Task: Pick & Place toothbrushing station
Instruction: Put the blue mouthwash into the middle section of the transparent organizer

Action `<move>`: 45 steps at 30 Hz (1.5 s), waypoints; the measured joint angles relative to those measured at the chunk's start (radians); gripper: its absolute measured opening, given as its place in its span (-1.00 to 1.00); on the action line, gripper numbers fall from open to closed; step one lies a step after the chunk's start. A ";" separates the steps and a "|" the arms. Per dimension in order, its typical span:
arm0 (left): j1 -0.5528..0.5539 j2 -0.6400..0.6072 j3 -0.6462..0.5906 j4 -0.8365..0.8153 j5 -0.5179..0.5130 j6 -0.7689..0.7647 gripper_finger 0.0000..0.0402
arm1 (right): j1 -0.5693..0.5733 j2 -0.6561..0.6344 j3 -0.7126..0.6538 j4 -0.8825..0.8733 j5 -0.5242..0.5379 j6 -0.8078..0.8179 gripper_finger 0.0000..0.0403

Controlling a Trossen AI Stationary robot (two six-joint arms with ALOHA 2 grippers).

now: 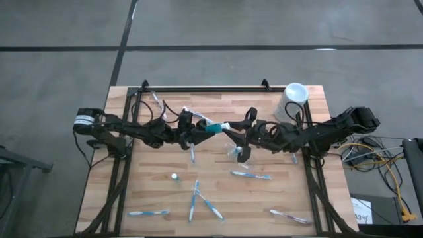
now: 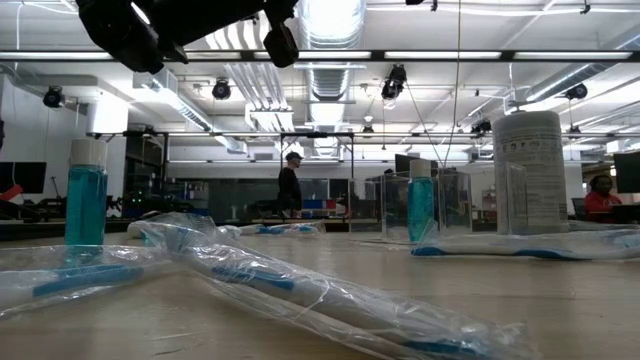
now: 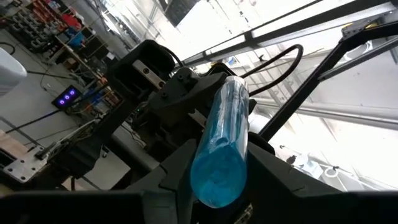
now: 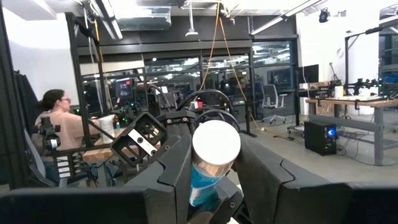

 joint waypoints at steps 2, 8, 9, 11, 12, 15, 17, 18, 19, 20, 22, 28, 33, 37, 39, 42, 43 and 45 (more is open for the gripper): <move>-0.003 0.000 0.000 0.000 0.013 0.014 -0.37 | 0.000 0.000 0.000 -0.001 -0.003 0.000 -0.48; -0.001 -0.001 0.000 -0.020 0.021 0.019 -0.37 | 0.000 0.000 0.000 -0.003 -0.003 0.000 -0.48; -0.001 -0.001 0.000 -0.021 0.024 0.018 -0.37 | 0.000 0.000 0.000 -0.004 -0.003 -0.001 -0.48; -0.001 -0.001 0.000 -0.024 0.024 0.017 -0.37 | 0.000 0.000 0.000 -0.003 -0.002 -0.002 -0.48; -0.001 -0.001 0.000 -0.025 0.025 0.010 -0.37 | 0.000 0.000 0.000 -0.002 -0.002 -0.001 -0.48; -0.002 -0.001 0.000 -0.026 0.026 -0.057 -0.37 | 0.000 0.000 0.000 -0.003 0.001 -0.002 -0.48; -0.002 -0.001 0.000 -0.026 0.027 -0.104 -0.37 | 0.000 0.000 0.000 -0.004 0.001 -0.002 -0.48; -0.002 -0.001 0.000 -0.026 0.027 -0.118 -0.37 | 0.000 0.000 0.000 -0.004 0.001 -0.002 -0.48; -0.002 -0.001 0.000 -0.026 0.027 -0.122 -0.37 | 0.000 0.000 0.000 -0.004 0.001 -0.002 -0.48; -0.002 -0.001 0.000 -0.026 0.027 -0.120 -0.37 | 0.000 0.000 0.000 -0.005 0.000 -0.002 -0.48; -0.002 -0.001 -0.001 -0.025 0.034 -0.094 -0.37 | 0.000 0.000 0.000 -0.005 0.000 -0.002 -0.48; -0.002 -0.001 -0.002 -0.022 0.052 -0.086 -0.33 | 0.000 0.000 0.000 -0.008 -0.001 -0.001 -0.48; -0.002 -0.001 -0.002 0.003 0.085 -0.086 -0.16 | 0.000 0.000 0.000 -0.008 -0.003 0.000 -0.48; -0.001 -0.001 -0.002 0.020 0.090 -0.091 0.00 | 0.000 0.000 0.001 -0.009 -0.003 0.000 -0.48; -0.002 -0.001 -0.002 0.021 0.093 -0.092 0.08 | 0.000 0.000 0.001 -0.010 -0.002 0.000 -0.48; -0.002 -0.001 -0.002 0.024 0.087 -0.092 0.18 | 0.000 0.000 0.001 -0.011 0.001 -0.001 -0.48; -0.002 -0.001 -0.002 0.024 0.084 -0.094 0.21 | 0.000 0.000 0.001 -0.012 0.001 -0.001 -0.48; -0.002 -0.001 -0.002 0.022 0.082 -0.098 0.25 | 0.000 0.000 0.001 -0.012 0.001 -0.001 -0.48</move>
